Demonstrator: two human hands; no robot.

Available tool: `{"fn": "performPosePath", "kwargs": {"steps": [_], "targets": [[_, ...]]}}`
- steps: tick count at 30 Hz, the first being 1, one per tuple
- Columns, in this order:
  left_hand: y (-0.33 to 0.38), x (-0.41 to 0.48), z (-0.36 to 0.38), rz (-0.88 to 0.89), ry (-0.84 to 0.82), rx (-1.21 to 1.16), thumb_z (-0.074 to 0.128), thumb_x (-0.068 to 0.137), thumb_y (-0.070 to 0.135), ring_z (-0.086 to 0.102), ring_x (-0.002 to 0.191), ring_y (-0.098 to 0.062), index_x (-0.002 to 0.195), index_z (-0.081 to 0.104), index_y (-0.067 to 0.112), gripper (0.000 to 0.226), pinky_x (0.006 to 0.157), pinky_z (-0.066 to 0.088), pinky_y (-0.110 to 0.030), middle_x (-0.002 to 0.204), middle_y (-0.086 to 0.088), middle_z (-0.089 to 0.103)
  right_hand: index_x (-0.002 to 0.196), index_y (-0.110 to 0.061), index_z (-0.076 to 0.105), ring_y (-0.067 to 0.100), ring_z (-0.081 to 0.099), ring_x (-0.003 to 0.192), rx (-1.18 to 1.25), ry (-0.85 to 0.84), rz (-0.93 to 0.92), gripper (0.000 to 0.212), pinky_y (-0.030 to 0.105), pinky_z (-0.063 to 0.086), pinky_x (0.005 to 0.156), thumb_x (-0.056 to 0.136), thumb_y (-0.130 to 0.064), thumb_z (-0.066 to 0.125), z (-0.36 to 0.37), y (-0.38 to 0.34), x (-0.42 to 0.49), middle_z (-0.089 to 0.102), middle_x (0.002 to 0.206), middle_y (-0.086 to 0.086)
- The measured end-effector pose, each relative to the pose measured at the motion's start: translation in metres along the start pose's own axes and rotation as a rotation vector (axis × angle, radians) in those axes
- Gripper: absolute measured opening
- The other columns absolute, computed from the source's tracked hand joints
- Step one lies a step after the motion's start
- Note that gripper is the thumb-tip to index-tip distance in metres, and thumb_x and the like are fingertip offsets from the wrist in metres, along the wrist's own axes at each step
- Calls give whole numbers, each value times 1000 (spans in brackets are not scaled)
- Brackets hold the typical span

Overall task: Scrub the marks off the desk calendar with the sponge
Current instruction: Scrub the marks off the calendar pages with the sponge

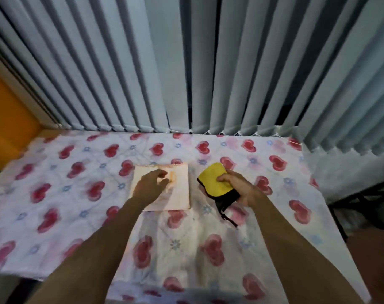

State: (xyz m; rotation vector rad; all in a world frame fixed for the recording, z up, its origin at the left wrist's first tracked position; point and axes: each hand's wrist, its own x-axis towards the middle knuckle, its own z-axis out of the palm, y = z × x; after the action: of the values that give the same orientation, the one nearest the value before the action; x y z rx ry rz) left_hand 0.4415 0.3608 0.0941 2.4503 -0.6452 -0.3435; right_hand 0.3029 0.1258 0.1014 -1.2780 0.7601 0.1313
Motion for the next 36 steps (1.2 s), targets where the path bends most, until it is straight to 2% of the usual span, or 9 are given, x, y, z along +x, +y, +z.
{"fn": "performPosePath", "kwargs": {"steps": [2, 6, 11, 16, 18, 21, 26, 32, 36], "targets": [[-53, -3, -19, -68, 5, 146, 57, 91, 40, 52, 126, -27, 134, 51, 17, 49, 104, 37, -36, 139, -7, 55, 112, -13, 61, 22, 69, 73, 7, 67, 9, 25, 28, 55, 63, 87, -13, 57, 21, -5, 11, 71, 90, 9], [-118, -4, -30, 10, -116, 352, 45, 81, 71, 12, 149, -23, 153, 9, 15, 99, 119, 4, -47, 162, -6, 12, 121, -3, 50, 30, 60, 97, -399, 285, -60, 34, 41, 50, 86, 89, -14, 52, 56, -16, 38, 62, 110, 17], [-150, 9, -13, 190, -268, 492, 23, 56, 96, -16, 148, -28, 150, -16, 10, 133, 117, -9, -52, 157, -9, -23, 132, -8, 35, 41, 59, 97, -887, 476, -198, 41, 41, 44, 77, 92, -15, 42, 124, -6, 63, 60, 113, 30], [-174, 8, -4, 261, -233, 541, 41, 63, 88, 0, 149, -33, 151, -2, 4, 130, 118, 0, -53, 161, -15, -1, 140, -16, 34, 40, 50, 118, -1308, 457, -320, 55, 44, 43, 92, 88, -24, 52, 182, 39, 75, 53, 132, 21], [-178, 9, -3, 255, -211, 541, 41, 64, 87, 4, 149, -32, 151, 1, 4, 128, 118, 1, -53, 162, -14, 4, 148, -20, 23, 34, 22, 141, -1468, 441, -292, 64, 51, 24, 109, 90, -38, 45, 189, 53, 81, 25, 158, 8], [-179, 8, 0, 257, -167, 474, 39, 66, 85, 10, 149, -32, 152, 10, 5, 121, 117, 3, -56, 161, -13, 14, 152, -28, -1, 32, -6, 148, -1426, 452, -197, 71, 60, -2, 114, 93, -56, 26, 190, 64, 95, -6, 163, 2], [-179, 6, 6, 264, -78, 440, 32, 65, 83, 24, 145, -34, 149, 24, 4, 116, 116, 10, -59, 156, -14, 28, 152, -28, 8, 29, 14, 147, -1393, 495, -299, 63, 53, 17, 114, 97, -53, 27, 199, 65, 101, 4, 163, 6], [-185, 5, 11, 276, -43, 415, 38, 66, 83, 36, 141, -31, 149, 28, 19, 105, 112, 10, -54, 155, -8, 35, 150, -30, 22, 29, 27, 143, -1531, 215, -553, 58, 49, 32, 110, 97, -49, 36, 169, 83, 74, 17, 161, 5], [-188, 7, 12, 277, -35, 421, 39, 66, 84, 37, 140, -30, 148, 30, 18, 105, 113, 11, -53, 154, -8, 37, 151, -27, 17, 29, 25, 143, -1515, 326, -431, 59, 47, 29, 111, 98, -44, 35, 155, 66, 93, 10, 162, 4]]}}
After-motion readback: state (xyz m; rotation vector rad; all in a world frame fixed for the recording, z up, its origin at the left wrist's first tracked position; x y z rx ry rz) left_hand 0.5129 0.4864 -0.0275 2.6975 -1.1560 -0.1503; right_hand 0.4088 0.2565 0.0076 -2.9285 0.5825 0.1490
